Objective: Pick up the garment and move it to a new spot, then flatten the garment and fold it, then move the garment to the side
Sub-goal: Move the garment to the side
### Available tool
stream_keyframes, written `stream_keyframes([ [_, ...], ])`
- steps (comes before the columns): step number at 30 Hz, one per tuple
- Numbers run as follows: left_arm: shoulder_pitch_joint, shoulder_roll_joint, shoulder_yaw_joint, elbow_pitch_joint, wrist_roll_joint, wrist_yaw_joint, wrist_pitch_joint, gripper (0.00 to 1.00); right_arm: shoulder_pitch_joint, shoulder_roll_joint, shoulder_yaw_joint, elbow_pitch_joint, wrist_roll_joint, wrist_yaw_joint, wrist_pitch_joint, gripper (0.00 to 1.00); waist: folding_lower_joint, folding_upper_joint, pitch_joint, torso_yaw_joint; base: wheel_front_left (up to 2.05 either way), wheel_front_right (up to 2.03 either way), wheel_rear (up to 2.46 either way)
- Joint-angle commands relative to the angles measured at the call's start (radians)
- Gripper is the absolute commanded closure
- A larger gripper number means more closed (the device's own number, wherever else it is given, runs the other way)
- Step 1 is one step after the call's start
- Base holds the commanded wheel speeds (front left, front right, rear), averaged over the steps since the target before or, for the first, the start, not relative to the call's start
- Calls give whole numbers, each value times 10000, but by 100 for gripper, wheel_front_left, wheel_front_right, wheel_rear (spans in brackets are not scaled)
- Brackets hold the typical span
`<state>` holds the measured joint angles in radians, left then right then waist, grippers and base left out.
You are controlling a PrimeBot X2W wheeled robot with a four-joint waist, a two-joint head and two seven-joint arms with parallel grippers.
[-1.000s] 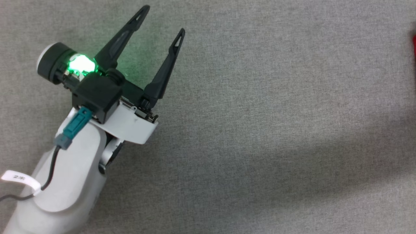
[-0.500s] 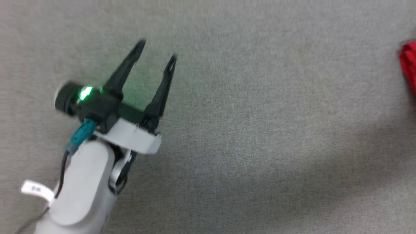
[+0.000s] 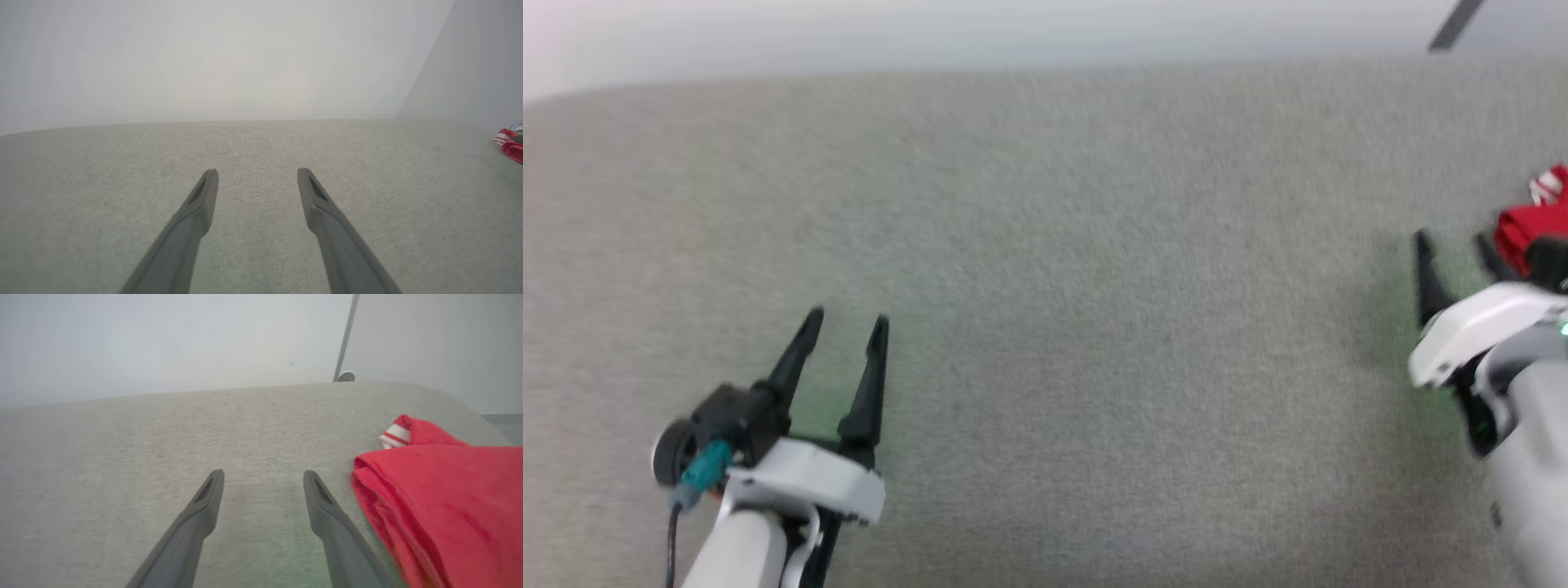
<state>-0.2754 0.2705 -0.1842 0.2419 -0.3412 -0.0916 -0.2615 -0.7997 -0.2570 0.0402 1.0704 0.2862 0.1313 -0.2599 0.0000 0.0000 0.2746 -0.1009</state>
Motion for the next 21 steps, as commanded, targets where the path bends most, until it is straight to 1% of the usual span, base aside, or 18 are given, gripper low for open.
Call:
stream_keyframes([
  [1,307,-83,154,83,120,-68,-39,0,485,50,460,-404,417,-11,-43,0,0,0,-1170,710,0,0,0],
  [5,976,-198,551,185,201,-170,-39,0,1561,-18,1476,-1600,1511,-11,-48,0,0,0,-2009,856,0,0,0],
  [10,1695,-179,934,100,328,-261,-40,0,2587,-378,2003,-2801,2423,-11,-46,0,0,0,-2755,1013,0,0,0],
  [15,2238,-169,1166,-99,333,-322,-40,0,3584,-675,2051,-3782,2805,-11,-48,0,0,0,-3103,1087,0,0,0],
  [21,2956,-491,1483,-401,224,-332,-40,0,5088,-860,1542,-4766,2910,-11,-12,0,0,0,-3527,1185,0,0,0],
])
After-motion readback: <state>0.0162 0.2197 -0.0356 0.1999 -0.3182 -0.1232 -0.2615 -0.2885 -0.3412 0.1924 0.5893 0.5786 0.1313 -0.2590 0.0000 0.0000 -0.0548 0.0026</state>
